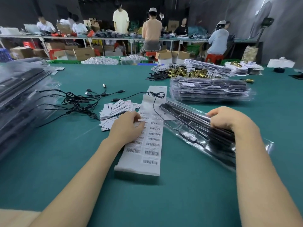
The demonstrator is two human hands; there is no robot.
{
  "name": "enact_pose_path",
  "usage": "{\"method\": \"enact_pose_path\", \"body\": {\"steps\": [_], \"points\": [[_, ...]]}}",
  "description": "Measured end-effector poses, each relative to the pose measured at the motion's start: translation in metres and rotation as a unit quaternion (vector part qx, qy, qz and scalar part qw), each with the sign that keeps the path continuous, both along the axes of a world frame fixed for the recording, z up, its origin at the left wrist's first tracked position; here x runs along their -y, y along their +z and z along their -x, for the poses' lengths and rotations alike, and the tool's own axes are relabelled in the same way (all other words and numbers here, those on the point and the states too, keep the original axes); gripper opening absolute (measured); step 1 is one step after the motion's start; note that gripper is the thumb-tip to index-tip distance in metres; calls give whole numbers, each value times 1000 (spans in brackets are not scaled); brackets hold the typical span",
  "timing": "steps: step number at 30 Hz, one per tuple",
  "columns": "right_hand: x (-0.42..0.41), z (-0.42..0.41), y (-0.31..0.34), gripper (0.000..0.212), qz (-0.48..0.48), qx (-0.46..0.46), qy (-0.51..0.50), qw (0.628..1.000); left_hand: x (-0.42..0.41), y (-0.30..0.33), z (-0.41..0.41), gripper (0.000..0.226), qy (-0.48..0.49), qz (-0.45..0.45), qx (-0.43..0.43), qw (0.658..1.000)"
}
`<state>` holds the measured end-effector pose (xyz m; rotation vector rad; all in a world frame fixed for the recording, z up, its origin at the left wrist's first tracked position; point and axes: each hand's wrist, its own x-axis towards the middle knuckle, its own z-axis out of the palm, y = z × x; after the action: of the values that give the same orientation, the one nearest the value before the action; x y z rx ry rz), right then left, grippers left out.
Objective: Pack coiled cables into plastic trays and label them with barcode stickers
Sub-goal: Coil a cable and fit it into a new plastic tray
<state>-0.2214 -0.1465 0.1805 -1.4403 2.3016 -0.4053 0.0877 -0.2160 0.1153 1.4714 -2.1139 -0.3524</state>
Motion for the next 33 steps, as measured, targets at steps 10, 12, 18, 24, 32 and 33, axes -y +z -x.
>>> {"method": "enact_pose_path", "body": {"steps": [10, 12, 18, 24, 32, 33], "points": [[12, -58, -9, 37, 170, -54, -3, 984, -1, -9, 9, 95, -76, -33, 70, 994], [19, -89, -21, 39, 166, -75, 46, 982, 1, -5, 4, 98, -85, -62, 66, 992], [10, -114, -63, 54, 167, -142, 117, 969, 3, 20, -23, 59, -144, -140, 145, 969], [-3, -66, -24, 53, 78, -45, 181, 979, -8, 65, -39, 59, -117, -275, 283, 911], [6, -71, -13, 29, 129, -49, 111, 984, -16, 64, -7, 25, -73, -124, 265, 953], [8, -82, -19, 32, 178, -34, 117, 976, -16, 56, 2, 26, -66, -96, 212, 970]]}}
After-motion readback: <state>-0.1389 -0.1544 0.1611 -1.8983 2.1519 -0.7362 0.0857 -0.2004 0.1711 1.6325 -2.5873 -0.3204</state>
